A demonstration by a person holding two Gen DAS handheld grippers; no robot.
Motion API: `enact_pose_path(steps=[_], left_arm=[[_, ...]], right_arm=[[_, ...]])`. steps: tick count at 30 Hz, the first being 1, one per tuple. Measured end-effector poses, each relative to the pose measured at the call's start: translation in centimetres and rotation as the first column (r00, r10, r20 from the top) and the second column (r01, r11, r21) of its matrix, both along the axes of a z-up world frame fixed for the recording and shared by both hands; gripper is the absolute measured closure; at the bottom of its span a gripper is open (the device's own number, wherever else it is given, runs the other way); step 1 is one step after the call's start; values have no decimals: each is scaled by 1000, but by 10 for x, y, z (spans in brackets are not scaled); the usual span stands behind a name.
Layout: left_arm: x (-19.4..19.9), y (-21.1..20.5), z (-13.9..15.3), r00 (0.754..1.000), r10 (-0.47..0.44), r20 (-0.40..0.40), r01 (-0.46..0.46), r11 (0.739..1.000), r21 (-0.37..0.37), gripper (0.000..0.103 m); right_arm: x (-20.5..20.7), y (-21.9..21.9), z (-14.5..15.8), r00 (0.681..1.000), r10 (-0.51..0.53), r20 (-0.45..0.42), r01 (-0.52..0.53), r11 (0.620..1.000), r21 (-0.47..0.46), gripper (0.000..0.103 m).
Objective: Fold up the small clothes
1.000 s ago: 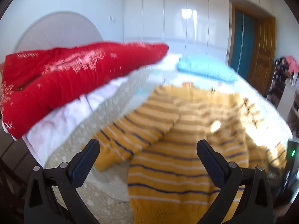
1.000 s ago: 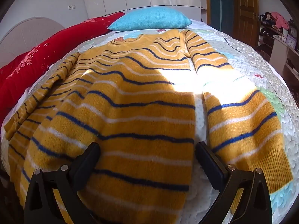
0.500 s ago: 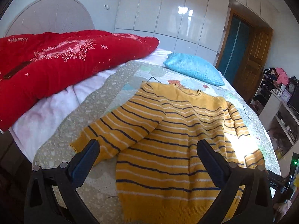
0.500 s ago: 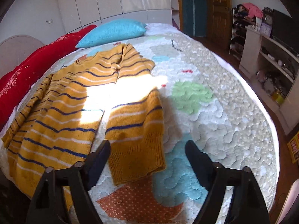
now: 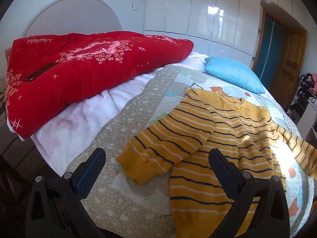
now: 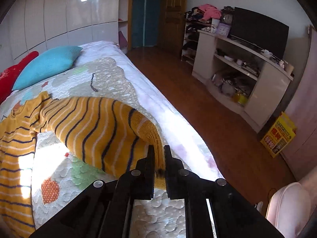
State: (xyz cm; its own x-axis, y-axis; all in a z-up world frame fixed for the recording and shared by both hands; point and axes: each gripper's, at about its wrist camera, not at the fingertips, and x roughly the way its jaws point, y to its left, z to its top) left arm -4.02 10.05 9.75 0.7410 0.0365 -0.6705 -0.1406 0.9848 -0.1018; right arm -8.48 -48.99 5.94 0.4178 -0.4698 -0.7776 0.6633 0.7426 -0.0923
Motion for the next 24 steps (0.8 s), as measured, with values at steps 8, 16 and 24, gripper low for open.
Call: enact_pose_path(steps=[8, 16, 24], left_arm=[[40, 53, -60, 988, 54, -145, -57, 998, -12, 0], [92, 51, -104, 974, -33, -225, 8, 994, -108, 41], [128, 89, -66, 981, 117, -156, -110, 993, 52, 99]], right_arm=[[-10, 82, -19, 979, 182, 95, -188, 980, 59, 30], [-2, 142, -42, 936, 332, 118, -346, 929, 130, 30], [9, 155, -54, 936, 334, 115, -350, 918, 183, 30]])
